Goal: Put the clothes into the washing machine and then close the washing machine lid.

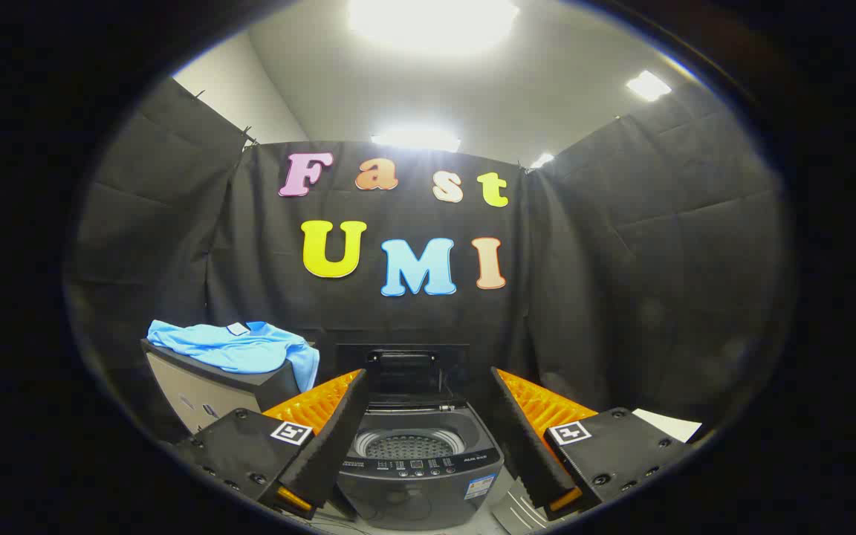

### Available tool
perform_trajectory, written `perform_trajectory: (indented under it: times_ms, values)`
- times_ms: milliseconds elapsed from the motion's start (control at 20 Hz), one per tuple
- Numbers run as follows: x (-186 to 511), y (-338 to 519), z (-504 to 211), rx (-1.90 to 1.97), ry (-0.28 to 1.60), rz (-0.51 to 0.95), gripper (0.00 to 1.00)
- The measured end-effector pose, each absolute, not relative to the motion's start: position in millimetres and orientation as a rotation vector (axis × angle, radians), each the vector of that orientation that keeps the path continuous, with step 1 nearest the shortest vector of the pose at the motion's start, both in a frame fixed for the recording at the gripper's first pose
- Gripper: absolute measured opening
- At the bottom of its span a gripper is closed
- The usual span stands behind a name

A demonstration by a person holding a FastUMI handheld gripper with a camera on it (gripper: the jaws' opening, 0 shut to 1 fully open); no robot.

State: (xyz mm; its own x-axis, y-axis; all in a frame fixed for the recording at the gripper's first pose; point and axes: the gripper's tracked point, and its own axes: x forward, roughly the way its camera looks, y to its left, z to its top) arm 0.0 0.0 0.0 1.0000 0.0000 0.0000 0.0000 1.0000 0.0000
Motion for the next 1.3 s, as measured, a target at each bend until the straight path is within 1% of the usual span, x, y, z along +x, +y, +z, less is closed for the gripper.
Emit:
perform_trajectory:
  times_ms: [650,1300]
  values:
    - [2.2,48.2,-32.5,0.009,0.075,0.121,1.00]
    - [3.6,85.4,-25.7,0.029,0.088,0.193,1.00]
